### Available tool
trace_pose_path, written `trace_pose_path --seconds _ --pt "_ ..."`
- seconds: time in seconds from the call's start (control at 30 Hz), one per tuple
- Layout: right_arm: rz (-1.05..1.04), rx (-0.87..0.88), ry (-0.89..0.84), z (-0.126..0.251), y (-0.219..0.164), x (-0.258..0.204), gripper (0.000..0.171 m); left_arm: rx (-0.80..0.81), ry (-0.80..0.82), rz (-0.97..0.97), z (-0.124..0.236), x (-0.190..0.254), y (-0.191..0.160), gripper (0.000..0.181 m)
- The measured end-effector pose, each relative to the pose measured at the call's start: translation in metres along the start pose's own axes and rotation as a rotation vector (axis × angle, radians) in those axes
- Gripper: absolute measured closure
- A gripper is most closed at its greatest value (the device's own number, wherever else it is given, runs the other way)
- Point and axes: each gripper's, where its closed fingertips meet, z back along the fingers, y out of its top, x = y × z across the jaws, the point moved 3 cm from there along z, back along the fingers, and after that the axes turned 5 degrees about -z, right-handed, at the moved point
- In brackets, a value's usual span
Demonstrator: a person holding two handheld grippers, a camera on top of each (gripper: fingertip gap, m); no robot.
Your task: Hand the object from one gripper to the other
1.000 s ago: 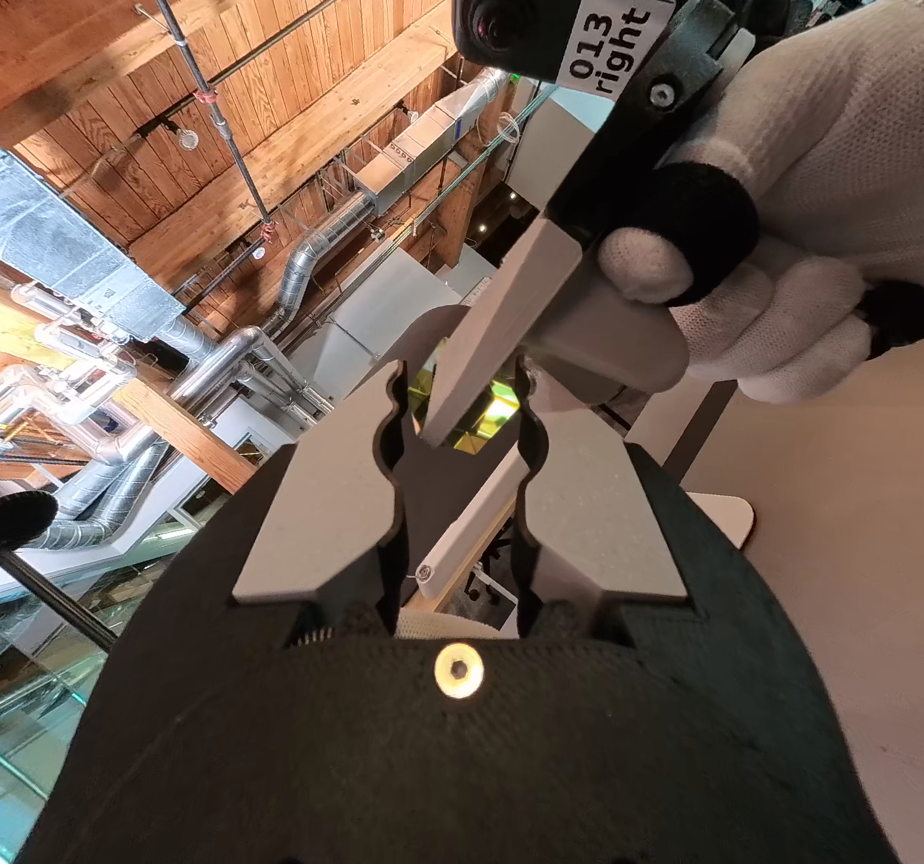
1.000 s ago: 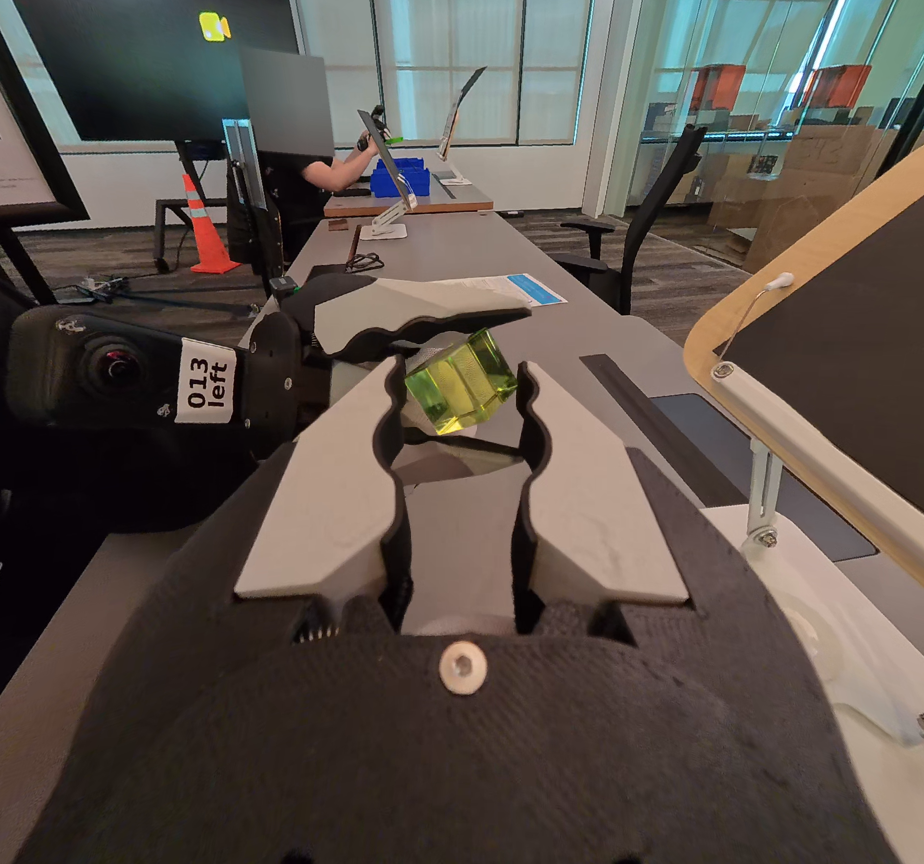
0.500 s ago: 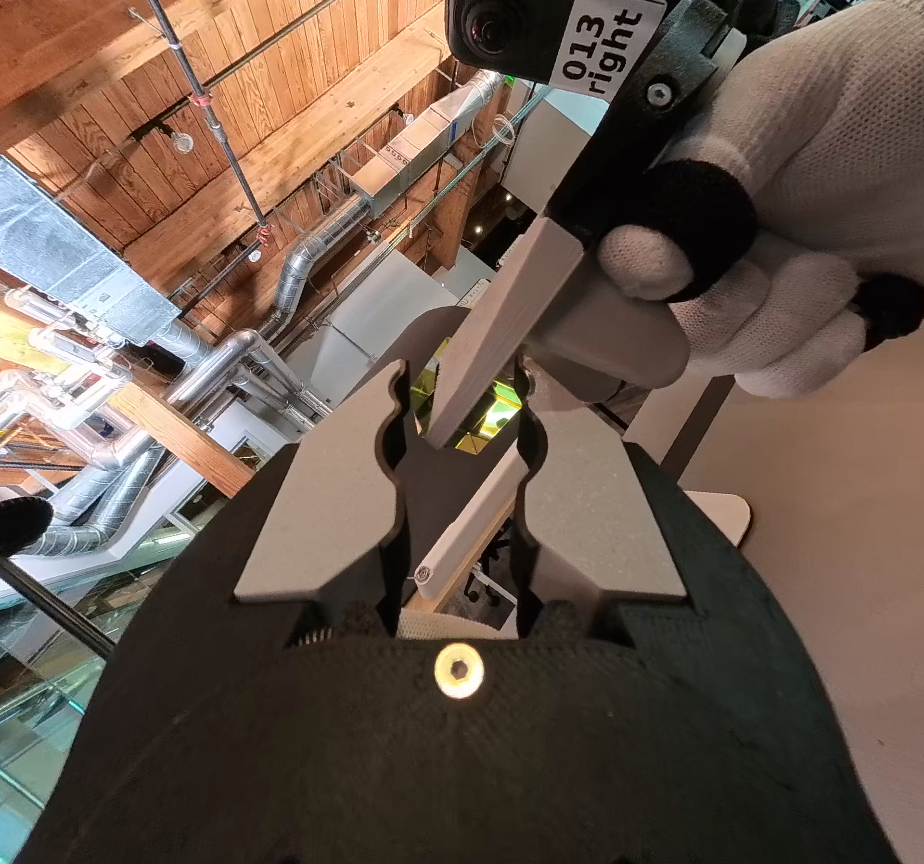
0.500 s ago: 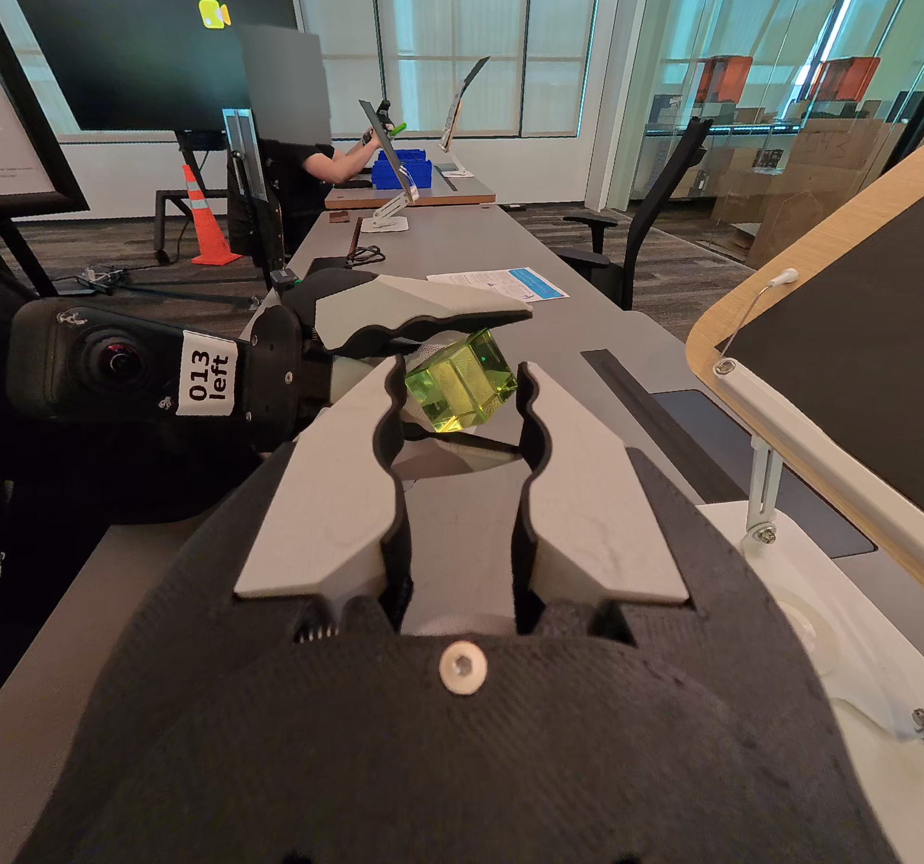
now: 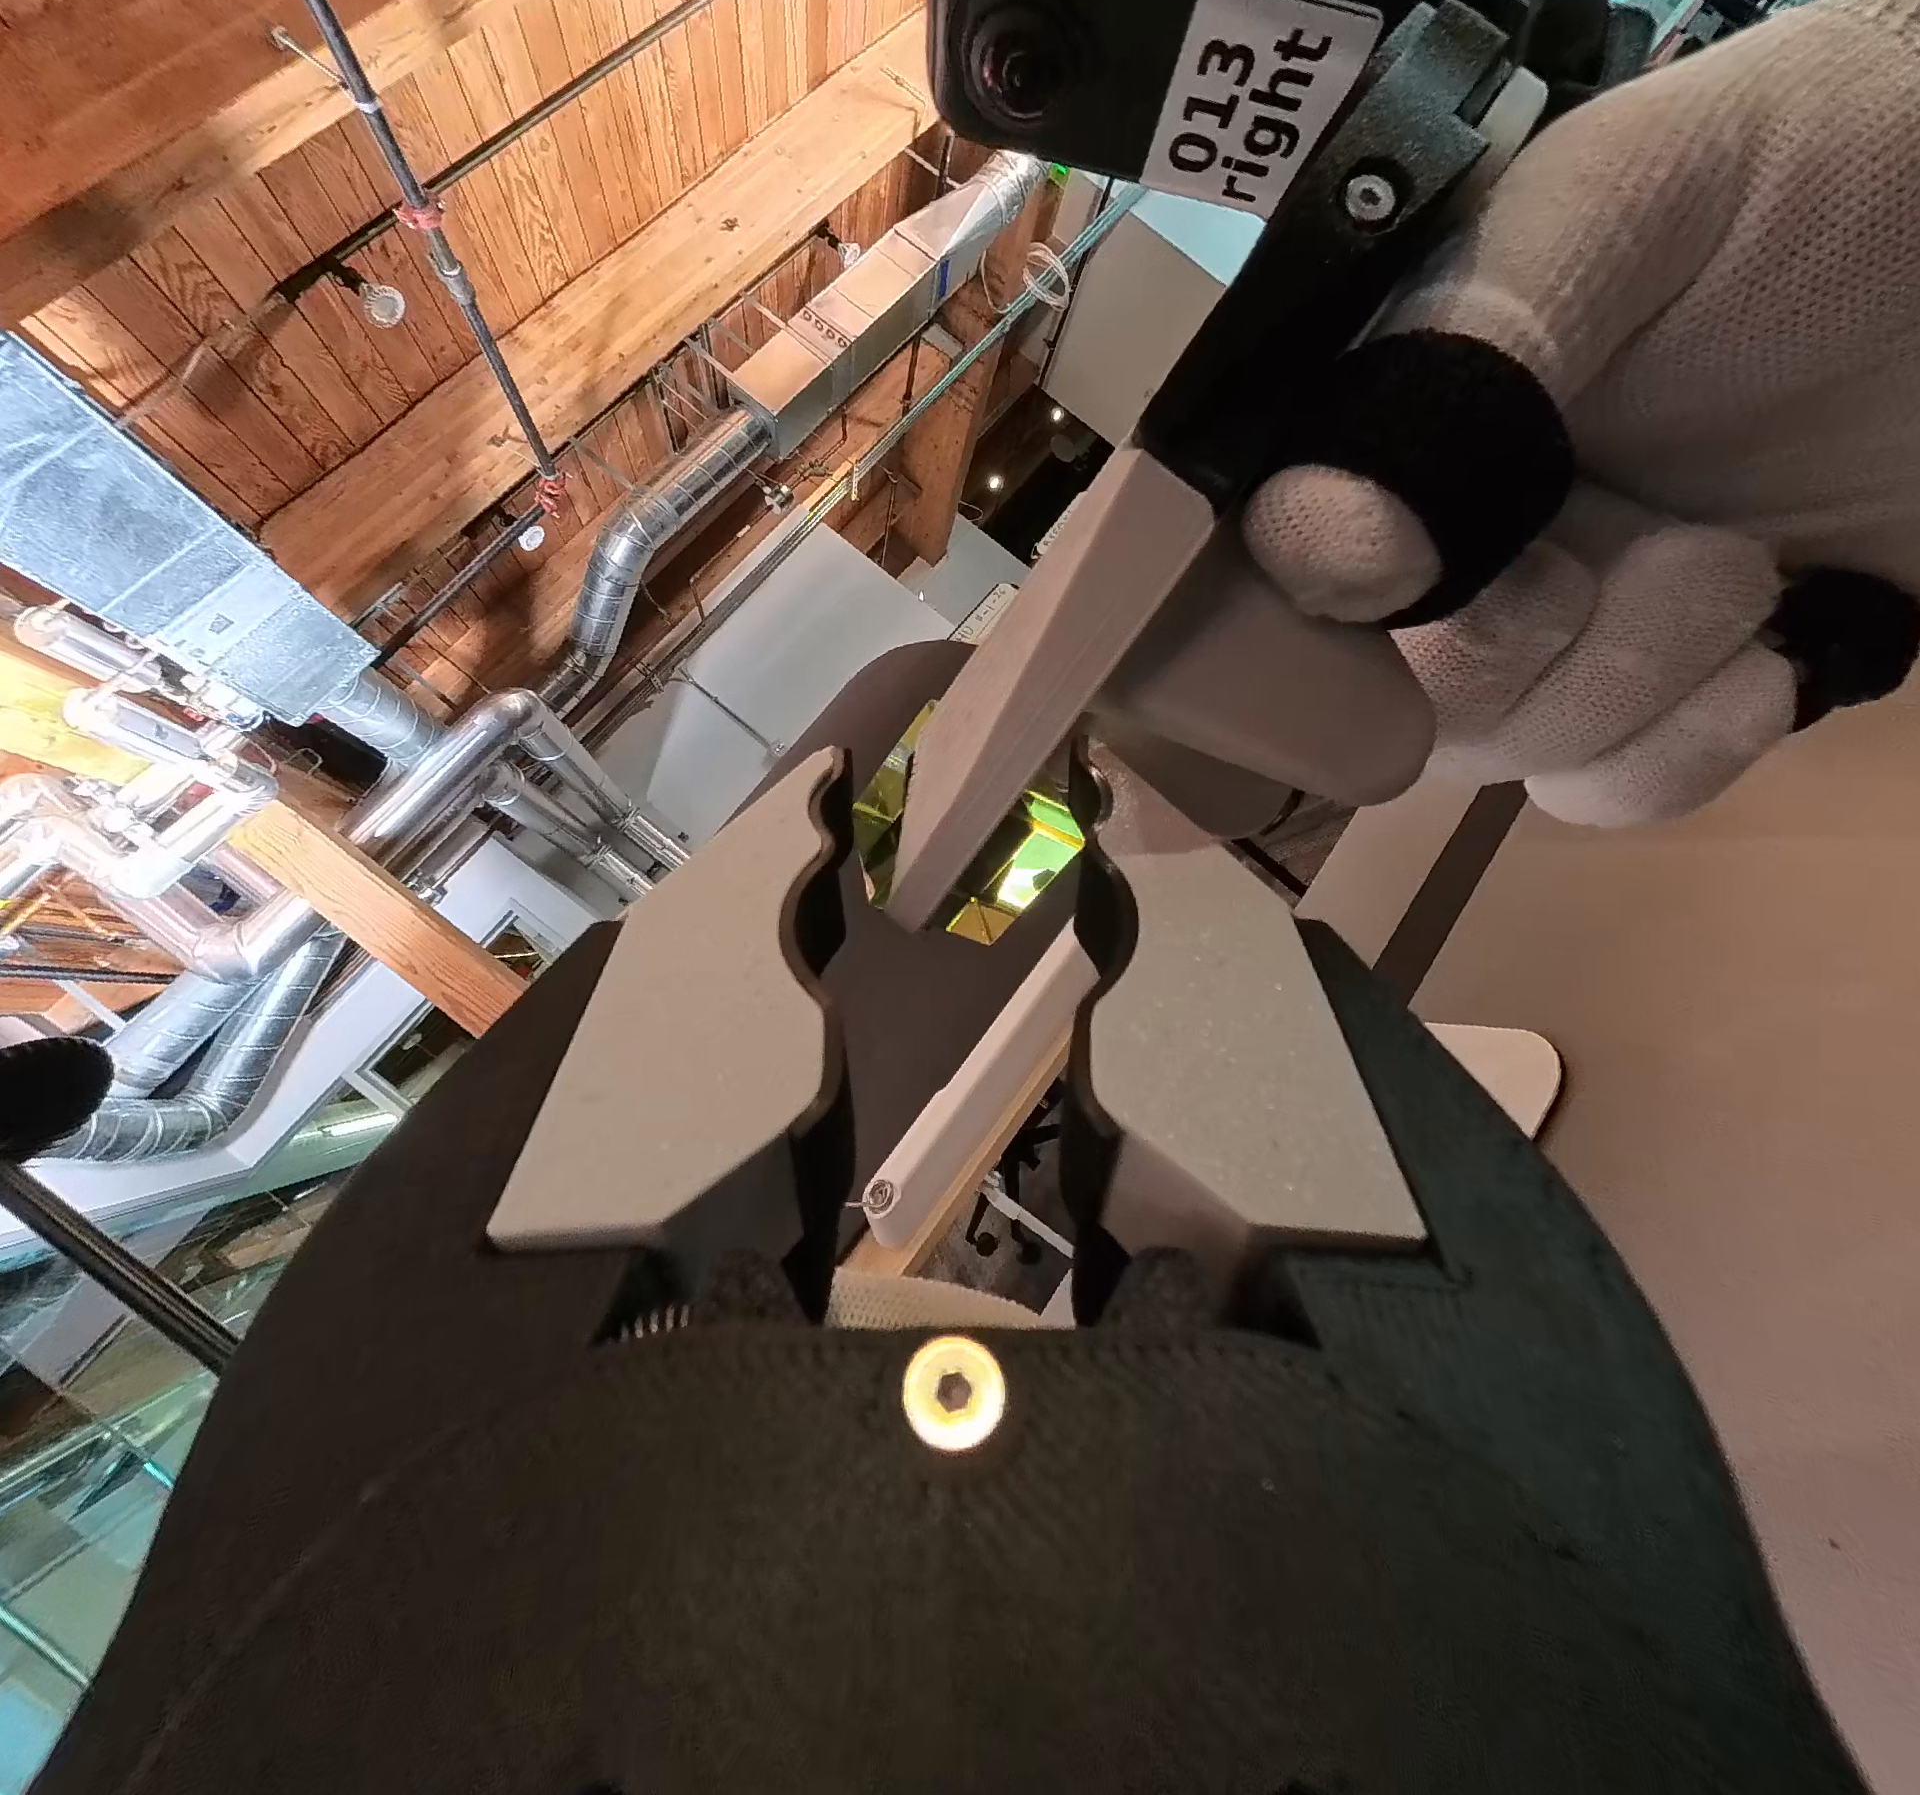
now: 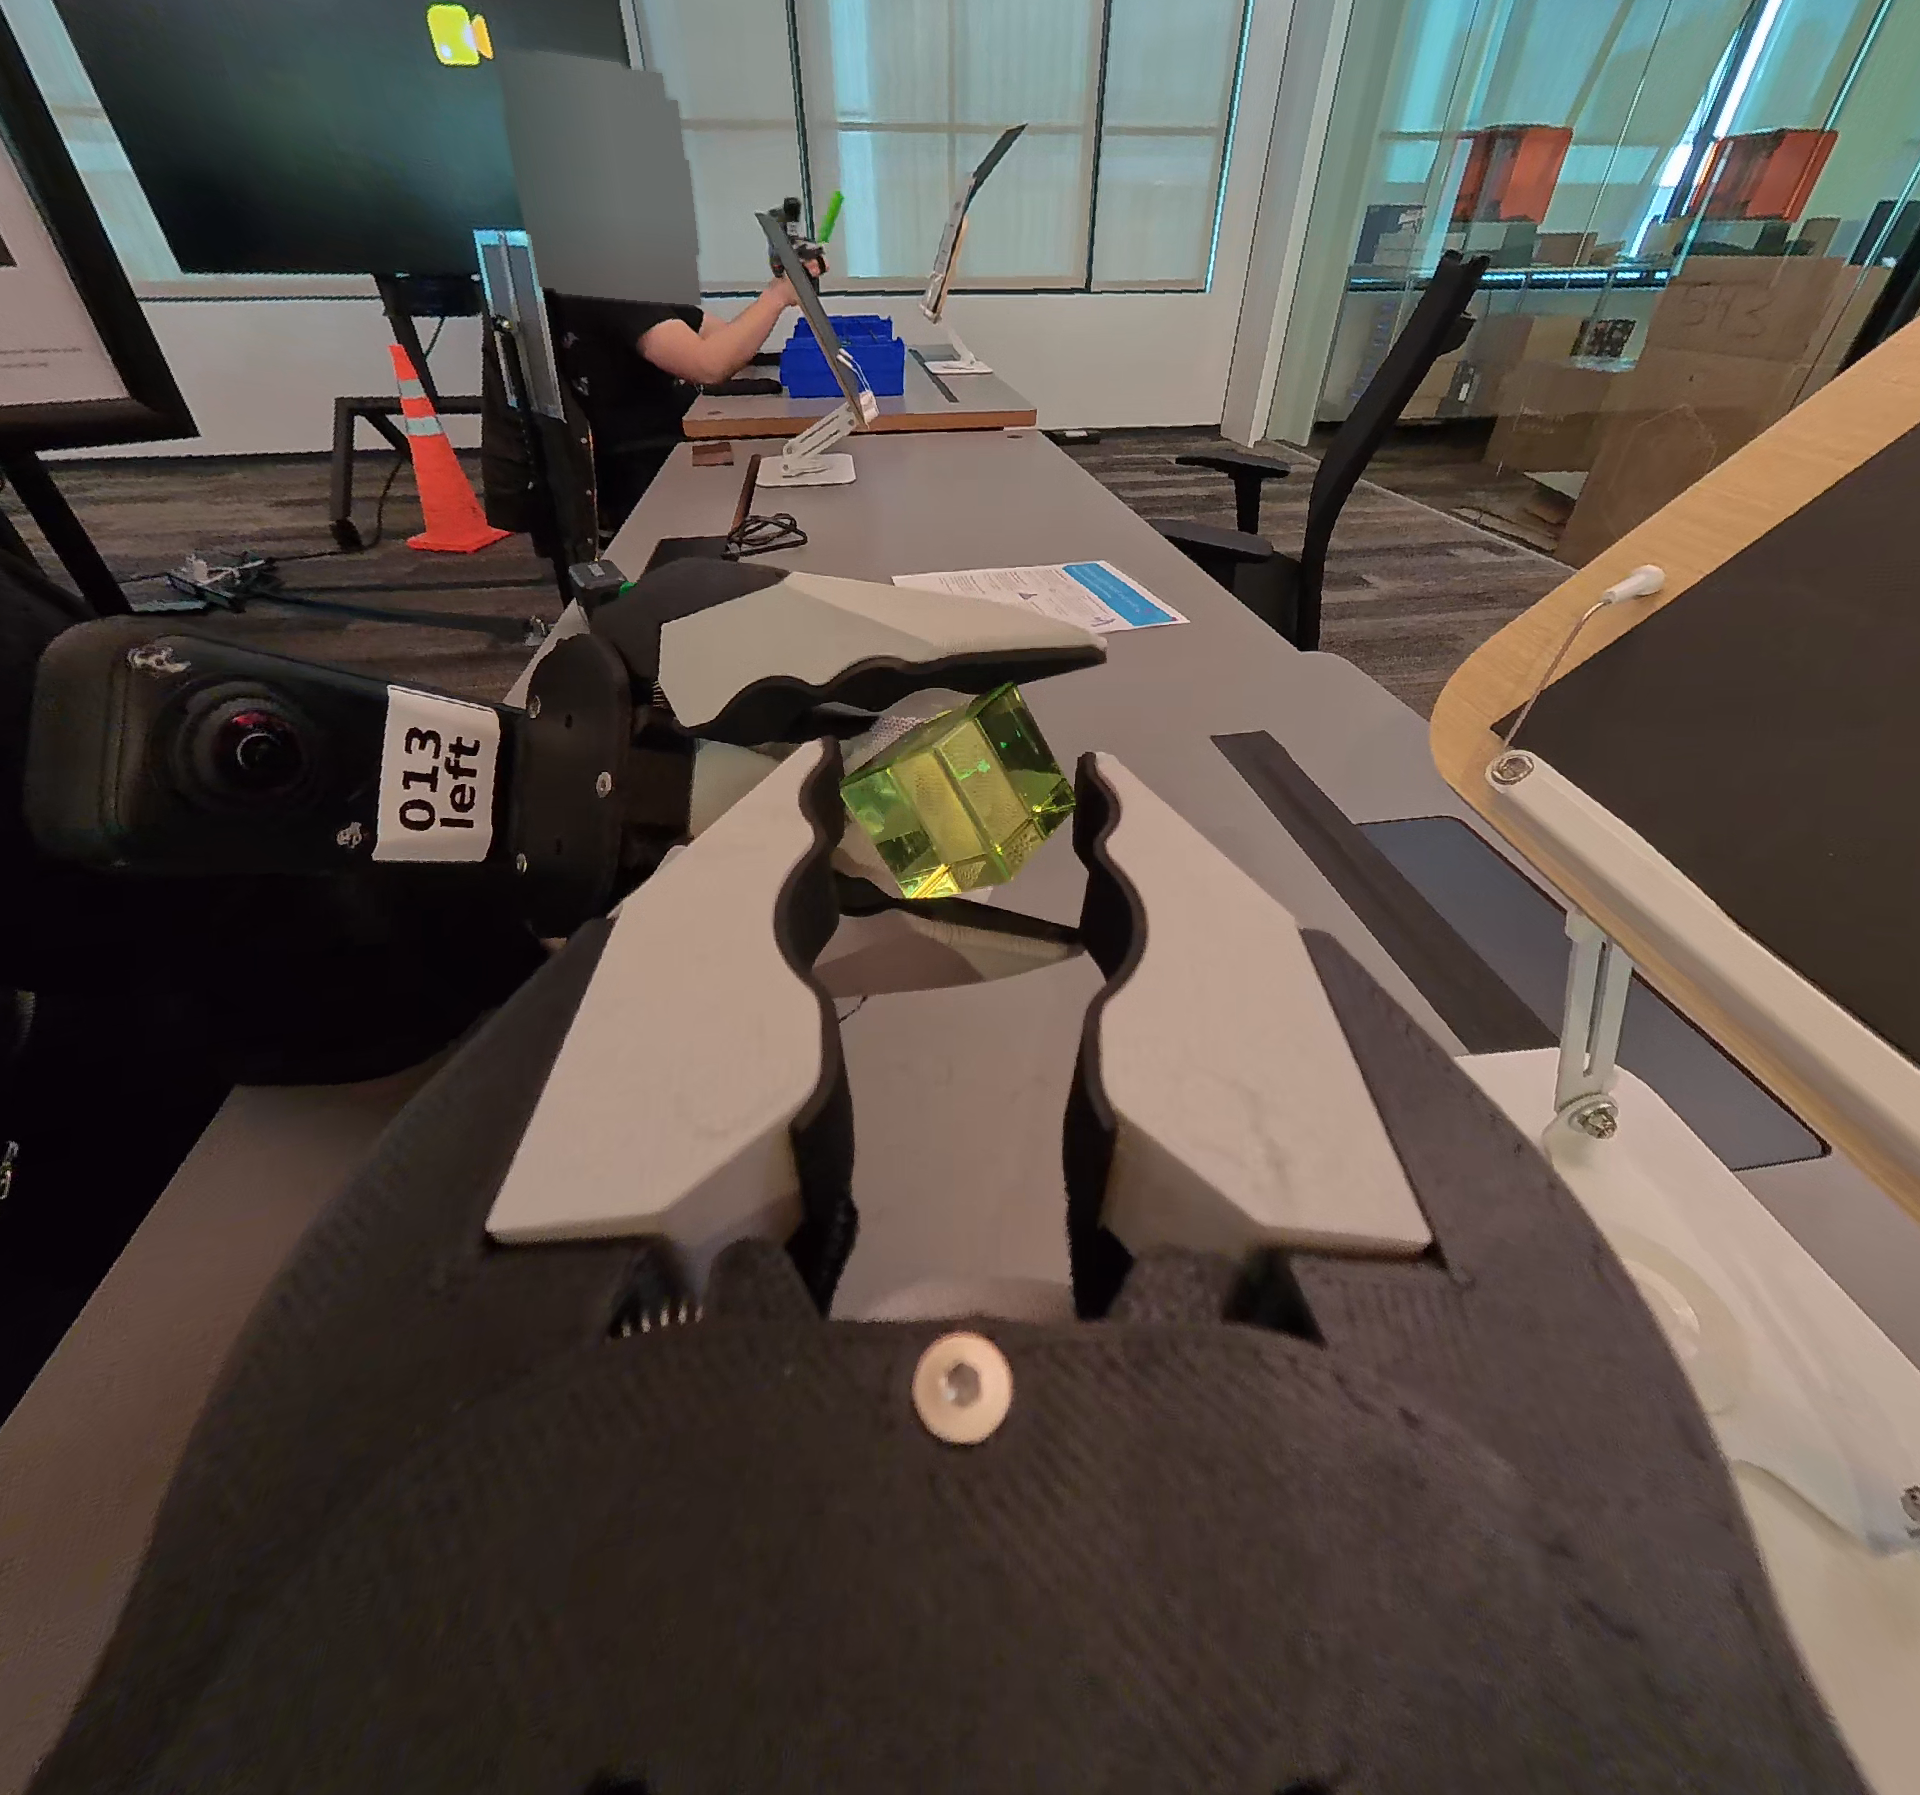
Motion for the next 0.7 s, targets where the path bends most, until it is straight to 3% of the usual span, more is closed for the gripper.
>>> trace_pose_path --seconds 0.5,0.7 --pt "-0.001 0.017 0.007 0.0016 0.0029 0.0001 0.129 0.002 -0.012 0.012 0.0007 0.0005 -0.0002 0.142" --pt "0.012 0.034 -0.034 0.0057 0.0073 0.0063 0.119 -0.004 -0.021 0.048 0.0004 -0.0005 -0.0022 0.143"
